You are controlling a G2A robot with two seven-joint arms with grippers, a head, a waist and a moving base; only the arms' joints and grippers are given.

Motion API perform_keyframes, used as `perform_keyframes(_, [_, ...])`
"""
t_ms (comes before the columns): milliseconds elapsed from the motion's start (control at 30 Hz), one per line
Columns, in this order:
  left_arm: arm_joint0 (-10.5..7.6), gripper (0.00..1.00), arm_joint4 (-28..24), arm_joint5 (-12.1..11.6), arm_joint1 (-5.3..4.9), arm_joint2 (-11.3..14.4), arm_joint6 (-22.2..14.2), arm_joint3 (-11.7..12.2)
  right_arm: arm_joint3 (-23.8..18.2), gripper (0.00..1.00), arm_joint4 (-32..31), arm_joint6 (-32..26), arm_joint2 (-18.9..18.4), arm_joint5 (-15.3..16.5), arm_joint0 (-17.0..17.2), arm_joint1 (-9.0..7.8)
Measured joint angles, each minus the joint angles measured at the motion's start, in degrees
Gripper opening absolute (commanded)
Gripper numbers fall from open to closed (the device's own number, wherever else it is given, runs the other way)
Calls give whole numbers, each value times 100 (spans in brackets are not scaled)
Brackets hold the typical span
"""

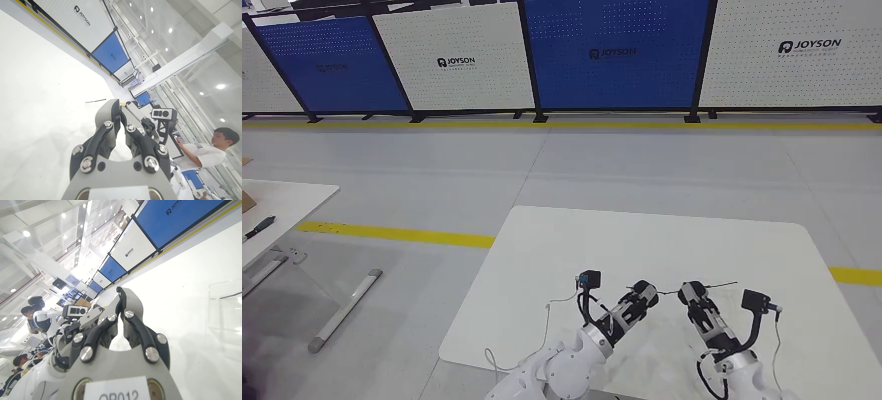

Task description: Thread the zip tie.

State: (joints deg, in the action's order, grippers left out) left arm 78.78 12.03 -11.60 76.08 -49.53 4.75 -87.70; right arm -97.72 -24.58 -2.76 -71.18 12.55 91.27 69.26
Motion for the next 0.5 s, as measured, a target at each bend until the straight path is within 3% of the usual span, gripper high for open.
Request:
perform_keyframes(267, [-4, 0, -672, -419, 38, -46, -132, 74, -27, 0, 104, -55, -58, 105, 28, 8])
perform_keyframes(500, [-44, 0, -687, -436, 58, -22, -184, 134, -61, 0, 117, -103, -41, 83, 18, 24])
